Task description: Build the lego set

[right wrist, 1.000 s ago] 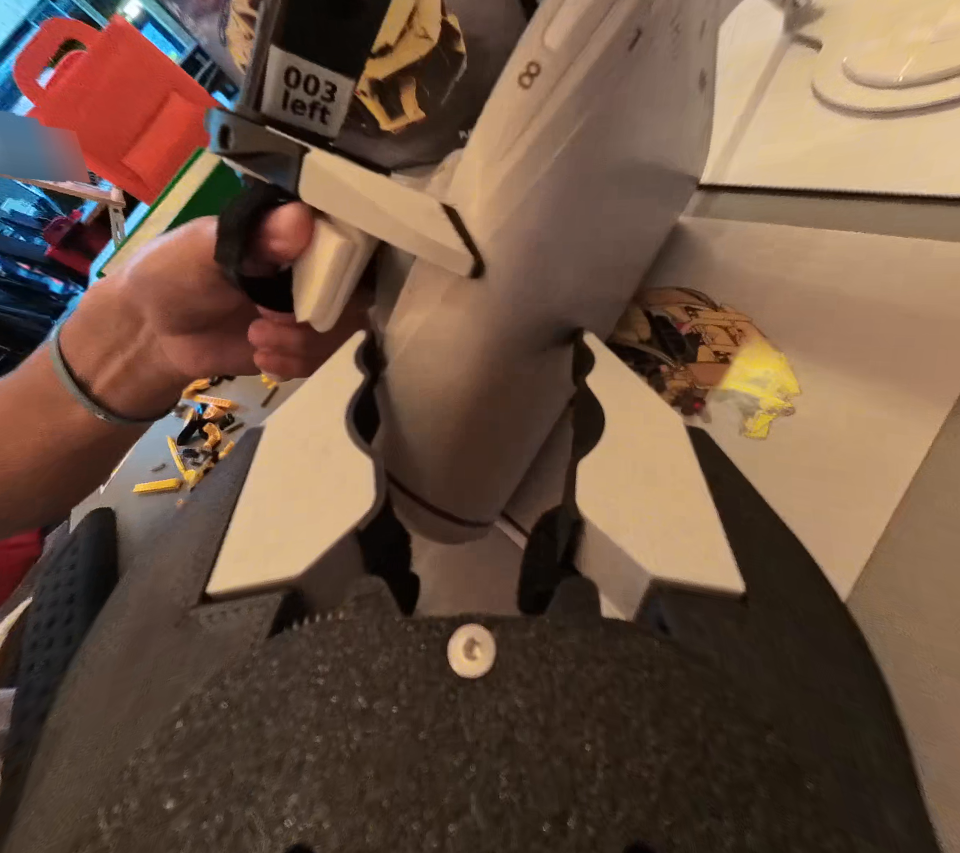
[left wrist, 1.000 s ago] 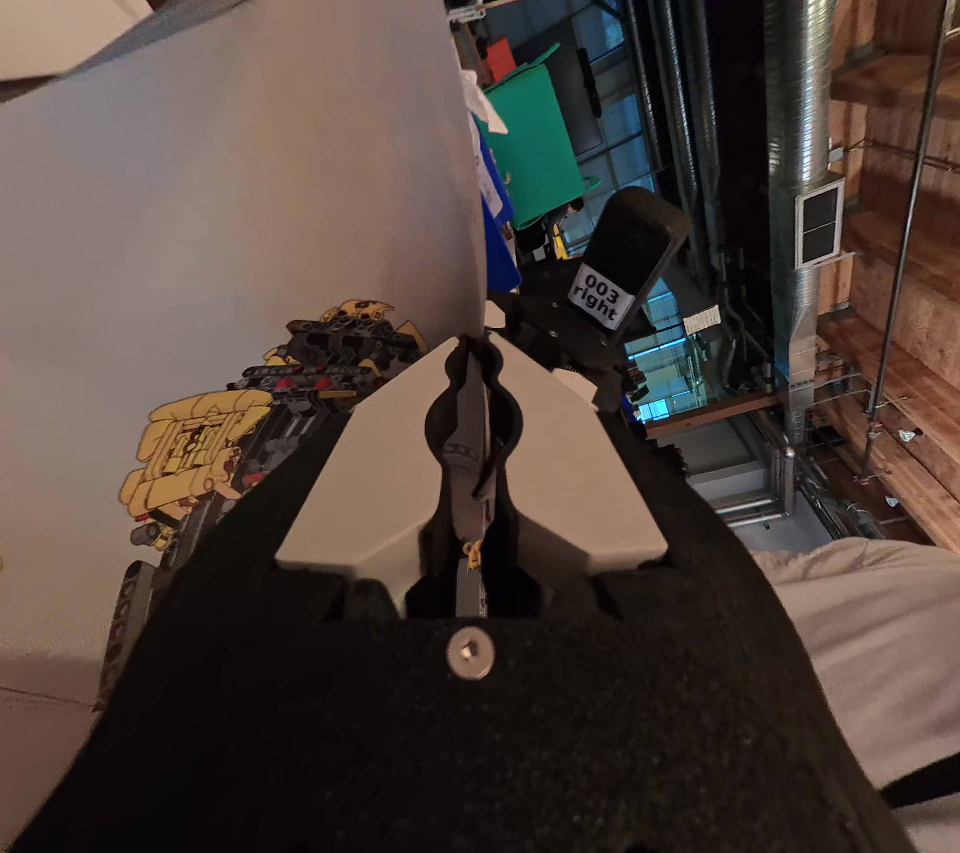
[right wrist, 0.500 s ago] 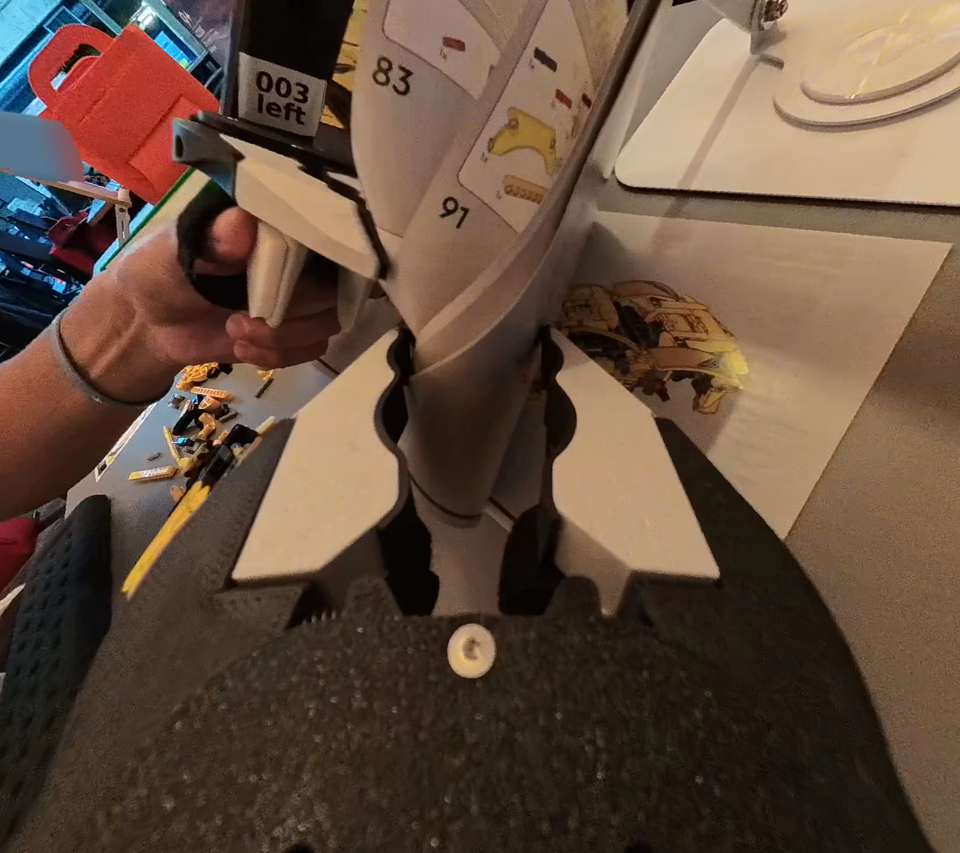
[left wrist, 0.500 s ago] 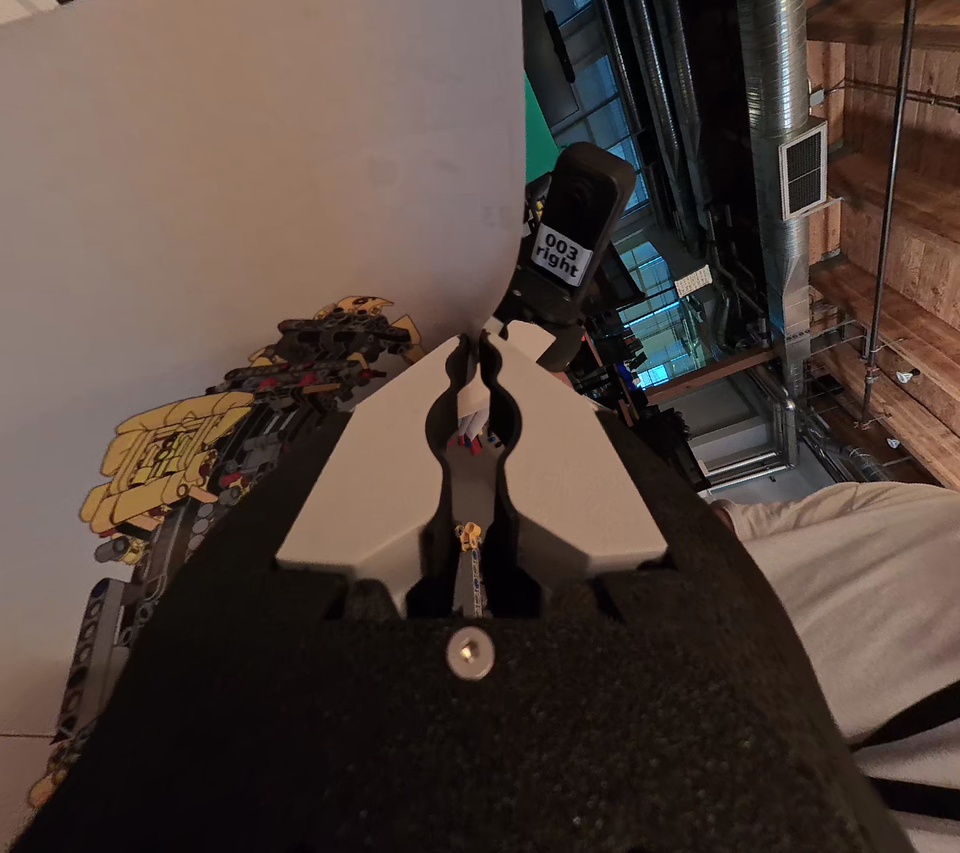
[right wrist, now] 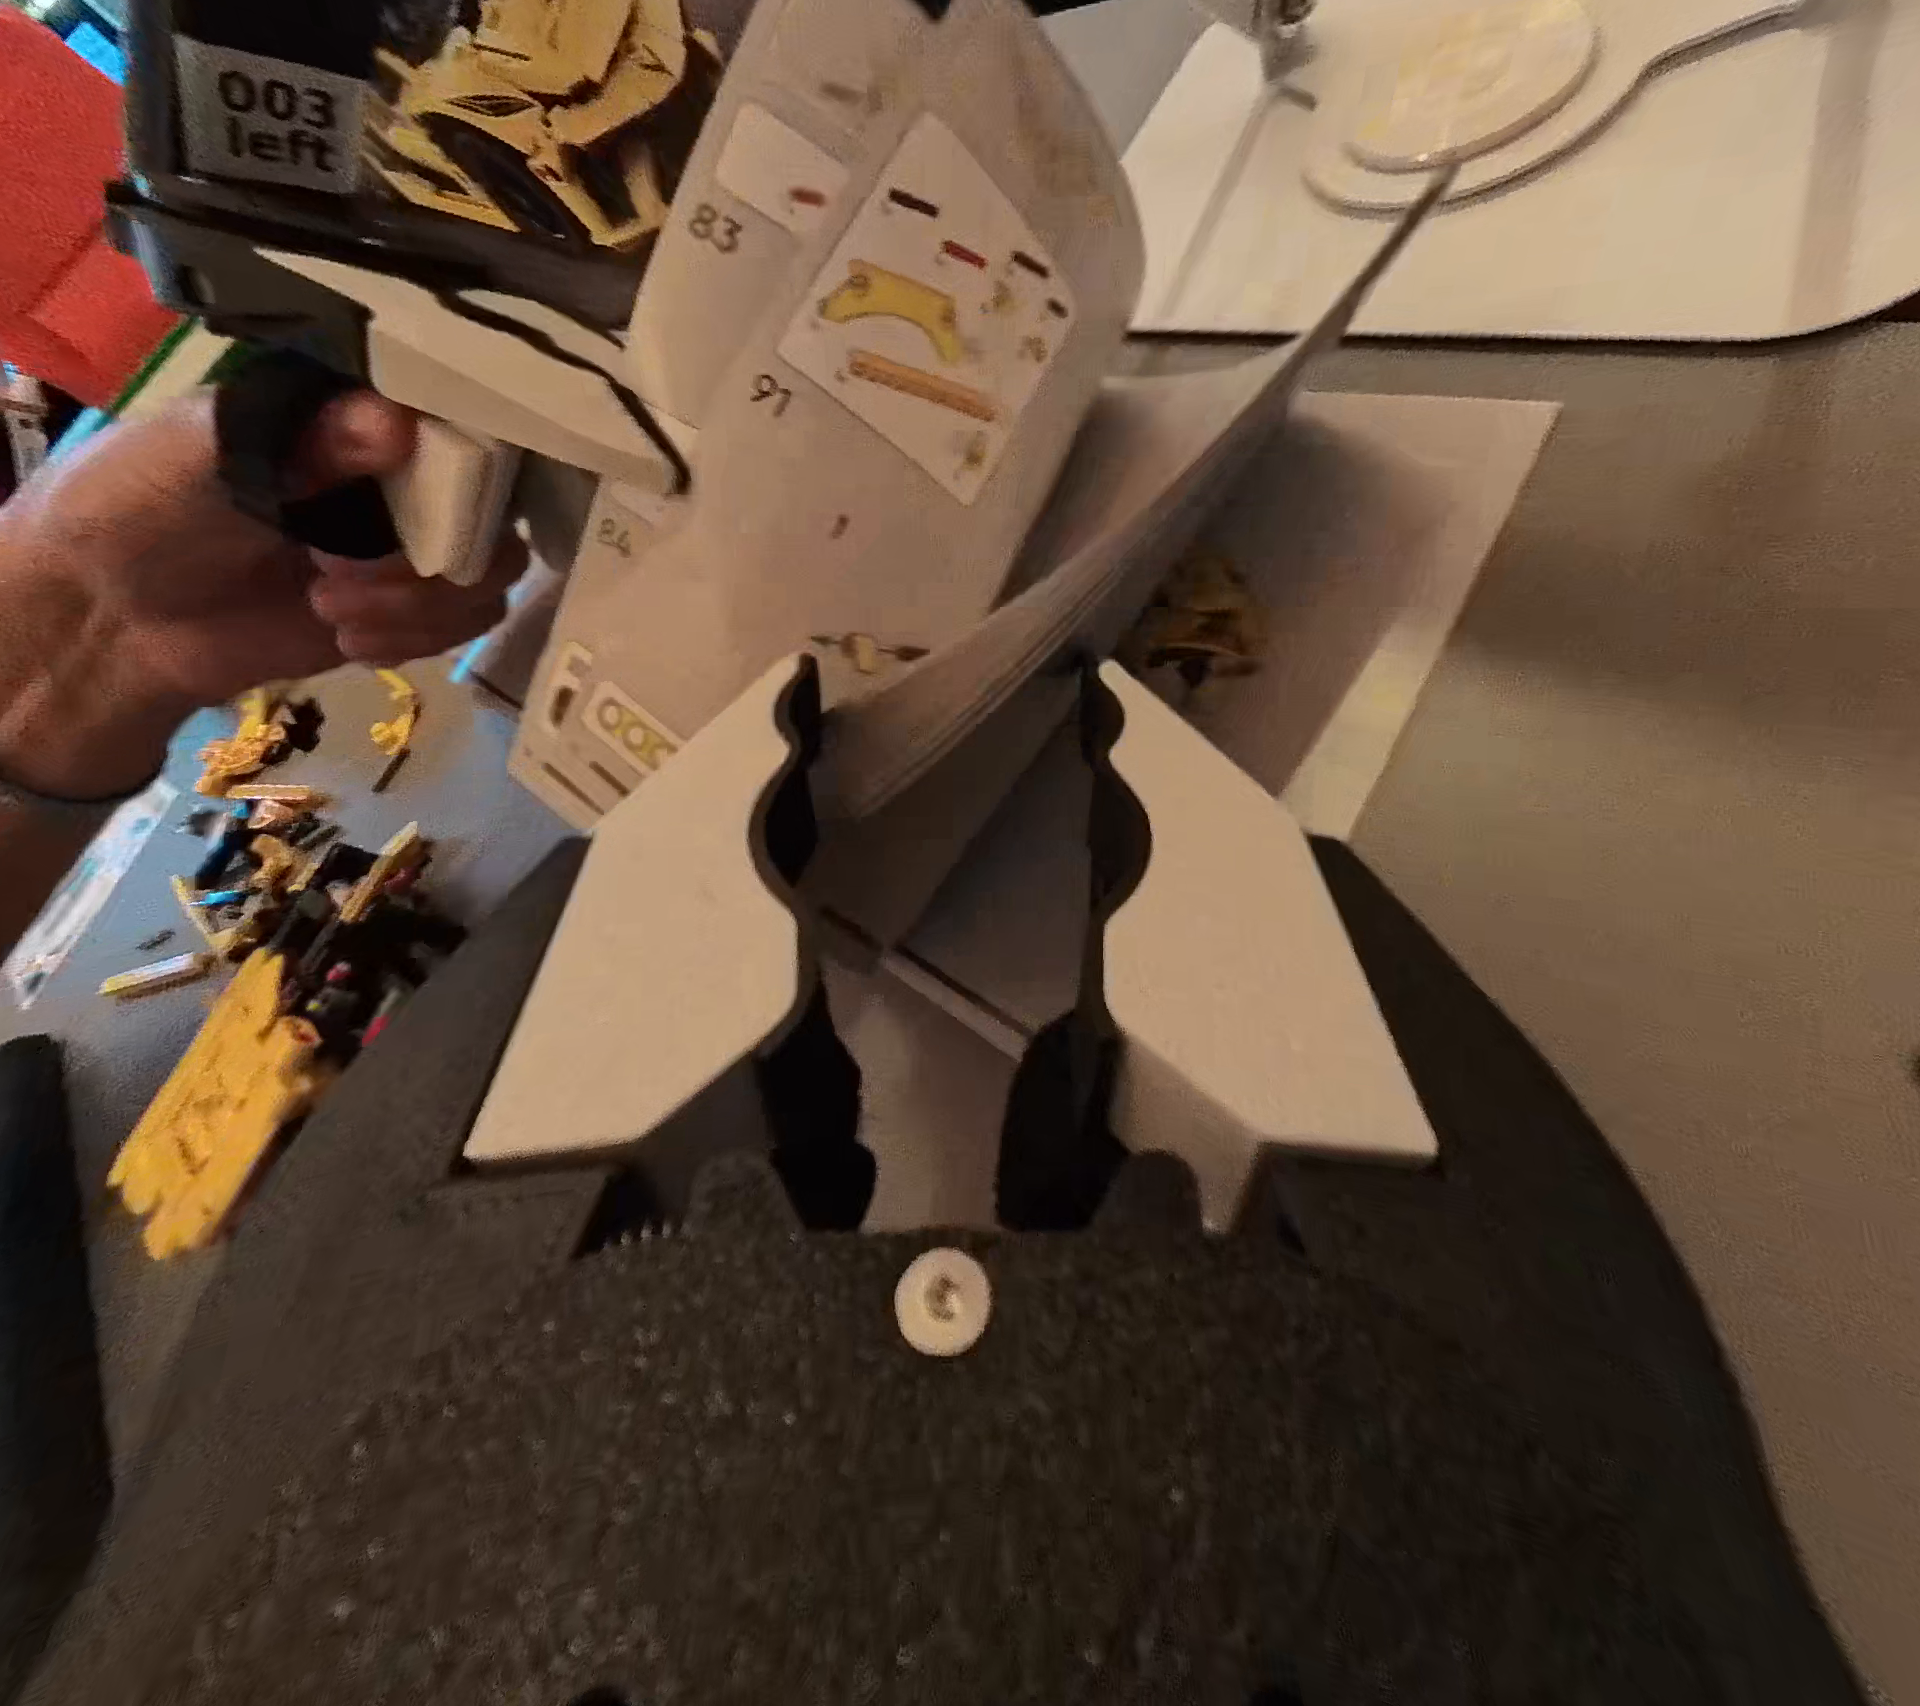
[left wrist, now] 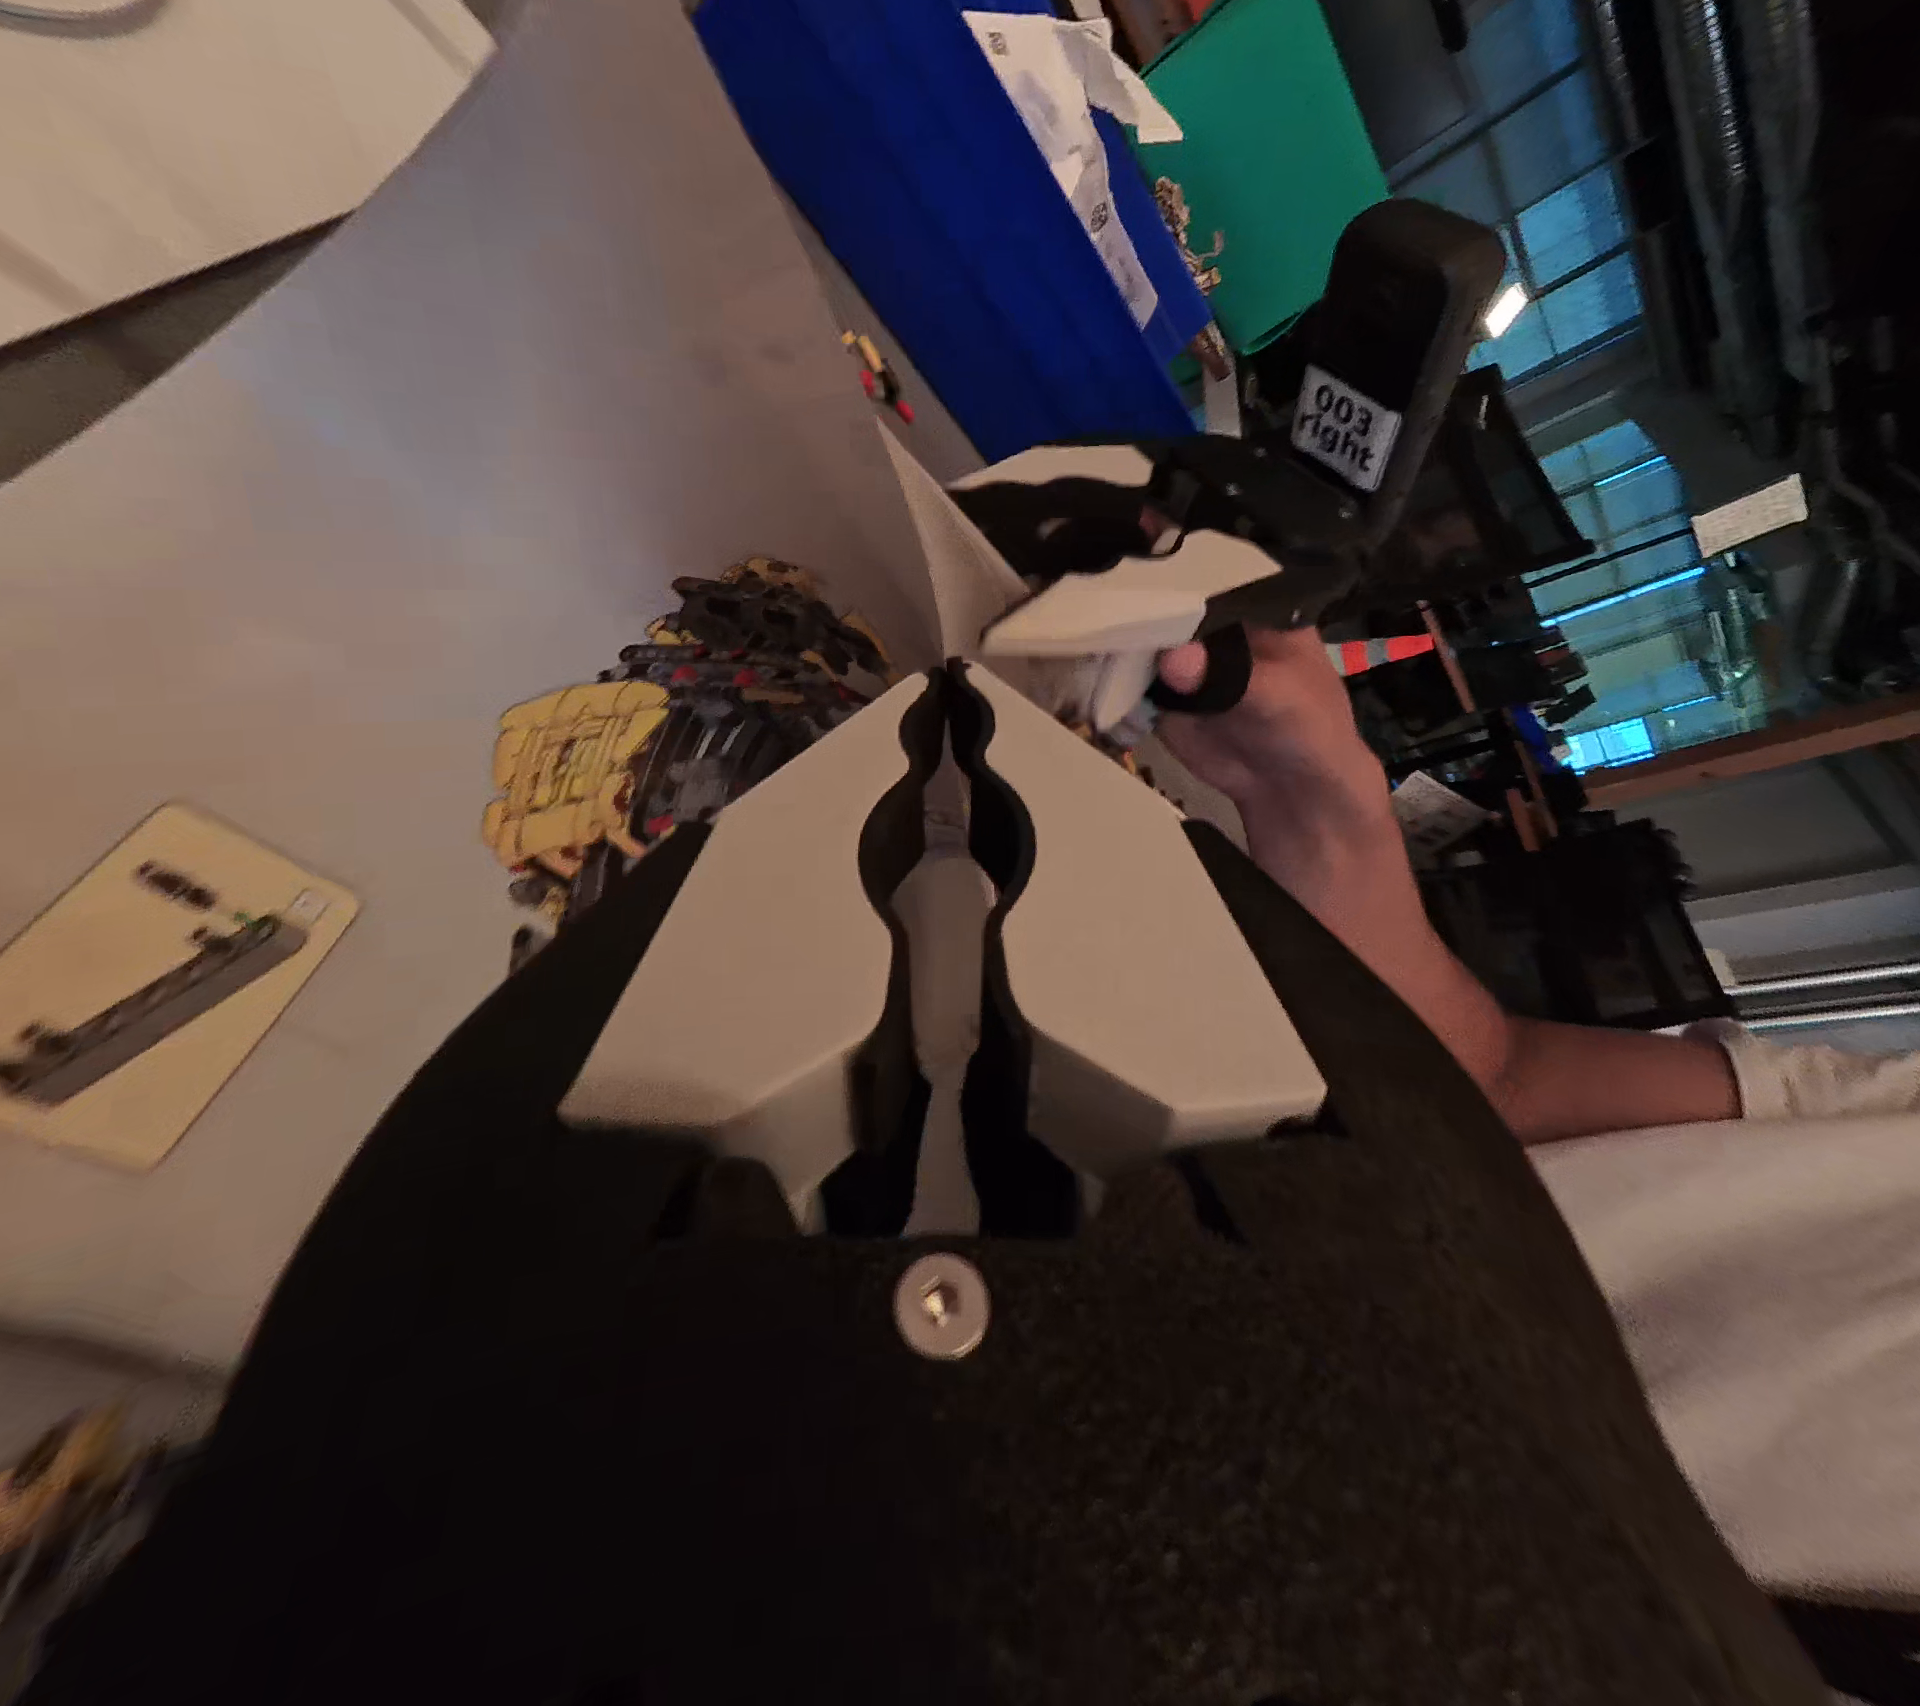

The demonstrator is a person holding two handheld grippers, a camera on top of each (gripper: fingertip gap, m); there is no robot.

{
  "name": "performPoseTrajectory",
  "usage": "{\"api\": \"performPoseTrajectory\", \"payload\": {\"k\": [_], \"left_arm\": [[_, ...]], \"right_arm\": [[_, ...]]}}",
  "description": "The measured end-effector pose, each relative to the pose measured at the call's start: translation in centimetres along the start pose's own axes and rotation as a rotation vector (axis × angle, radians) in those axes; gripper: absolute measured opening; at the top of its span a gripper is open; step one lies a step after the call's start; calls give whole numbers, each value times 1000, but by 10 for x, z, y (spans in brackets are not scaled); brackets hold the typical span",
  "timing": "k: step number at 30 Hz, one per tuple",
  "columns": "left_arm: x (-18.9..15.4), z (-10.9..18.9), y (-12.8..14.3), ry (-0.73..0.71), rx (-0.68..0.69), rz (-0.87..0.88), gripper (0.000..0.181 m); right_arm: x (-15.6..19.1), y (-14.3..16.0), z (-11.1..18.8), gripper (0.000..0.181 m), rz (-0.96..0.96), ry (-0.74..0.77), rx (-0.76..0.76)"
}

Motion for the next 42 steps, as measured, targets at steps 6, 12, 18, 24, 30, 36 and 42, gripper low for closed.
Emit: {"api": "performPoseTrajectory", "payload": {"k": [6, 12, 18, 24, 30, 36, 42], "left_arm": [[14, 76, 14, -108, -2, 10, 0], [35, 156, 32, -204, -42, 78, 0], [11, 149, 22, -122, -75, 69, 0], [-17, 115, 8, 7, -79, 43, 0], [-34, 83, 4, 123, -73, 51, 0], [-49, 70, 1, 227, -97, 56, 0], [-54, 50, 5, 278, -129, -9, 2]], "right_arm": [[-34, -7, 47, 54, 227, 380, 32], [17, 19, -22, 38, 301, 159, 227], [62, 19, -61, 28, 311, -34, 210], [123, -6, -34, 83, 381, -220, 33], [125, -9, -63, 101, 307, -172, 20], [119, -12, -58, 29, 325, -163, -4], [115, -22, -35, 28, 219, -279, -80]]}}
Point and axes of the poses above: each gripper's, where its closed fingertips meet, z back along the fingers, y out of its underside, x = y × z across the jaws, the point moved 2 cm from there along z, back along the fingers, and after that the axes turned 1 degree about x, right-handed, at the moved point
